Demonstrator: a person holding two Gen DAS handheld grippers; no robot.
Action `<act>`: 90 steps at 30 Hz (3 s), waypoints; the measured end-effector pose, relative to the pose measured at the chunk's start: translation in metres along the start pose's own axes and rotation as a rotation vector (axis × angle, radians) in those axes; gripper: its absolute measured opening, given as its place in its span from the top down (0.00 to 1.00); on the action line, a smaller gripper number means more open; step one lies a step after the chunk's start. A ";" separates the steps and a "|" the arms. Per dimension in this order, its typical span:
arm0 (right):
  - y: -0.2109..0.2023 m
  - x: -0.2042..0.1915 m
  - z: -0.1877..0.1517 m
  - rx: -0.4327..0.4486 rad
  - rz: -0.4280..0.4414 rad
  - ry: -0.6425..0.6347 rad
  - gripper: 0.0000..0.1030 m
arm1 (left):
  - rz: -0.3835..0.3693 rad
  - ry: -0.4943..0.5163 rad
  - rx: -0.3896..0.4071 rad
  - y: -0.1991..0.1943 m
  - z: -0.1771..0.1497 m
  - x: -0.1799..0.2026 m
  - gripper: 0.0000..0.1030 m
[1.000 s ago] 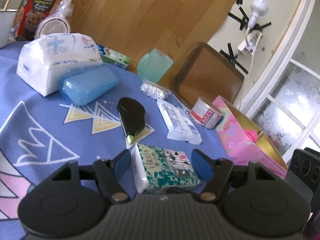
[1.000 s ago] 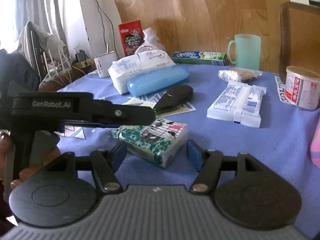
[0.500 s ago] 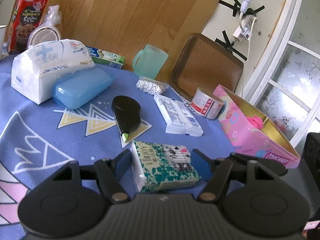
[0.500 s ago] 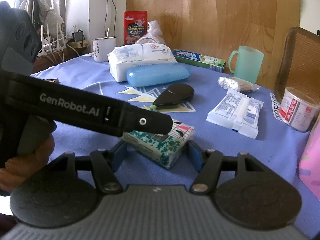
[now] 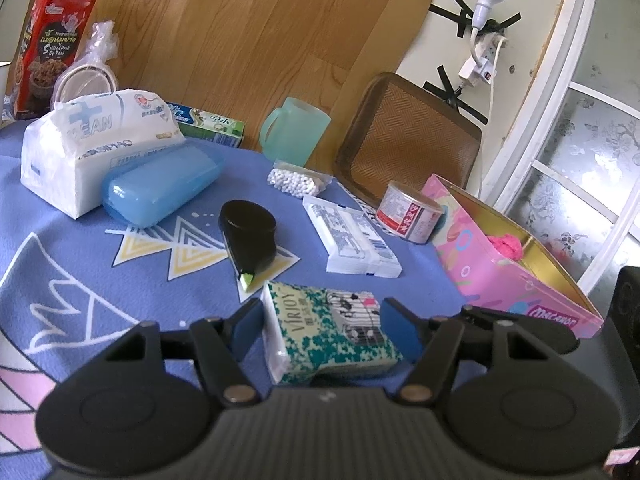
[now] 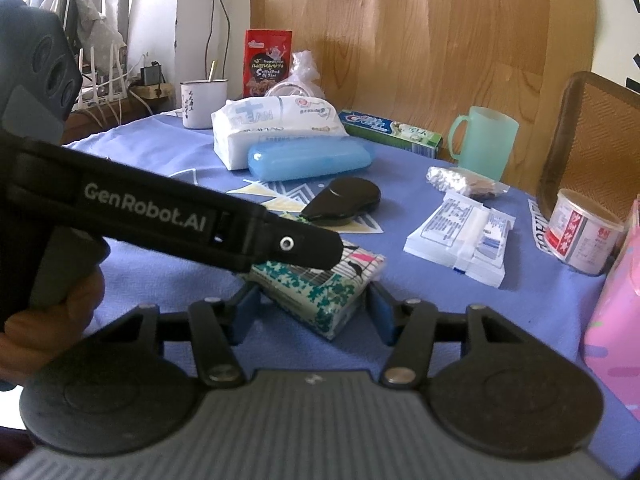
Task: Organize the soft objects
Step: 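Lift the green tissue pack with the left gripper, then carry the tissue pack into the pink tin and open the left gripper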
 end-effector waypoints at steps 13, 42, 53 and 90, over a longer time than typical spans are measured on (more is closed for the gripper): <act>-0.005 -0.002 0.001 0.030 -0.018 -0.020 0.42 | 0.013 0.016 -0.007 0.001 -0.001 0.002 0.37; -0.005 -0.002 0.001 0.033 -0.020 -0.024 0.42 | -0.003 -0.007 0.000 -0.001 0.000 0.001 0.37; -0.006 -0.002 0.001 0.034 -0.019 -0.026 0.42 | -0.002 -0.008 0.000 -0.001 0.000 0.001 0.37; -0.162 0.214 -0.034 0.264 -0.806 0.166 0.32 | -0.155 0.326 -0.058 0.121 0.045 0.239 0.24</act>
Point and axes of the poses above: each gripper's, at about its wrist camera, not at the fingertips, and y roughly the way its jaws point, x to its right, z to its top, the point moved 8 cm from there along y, roughly the way its jaws point, and after that the axes turned 2 degrees about -z, right-handed, at the moved point
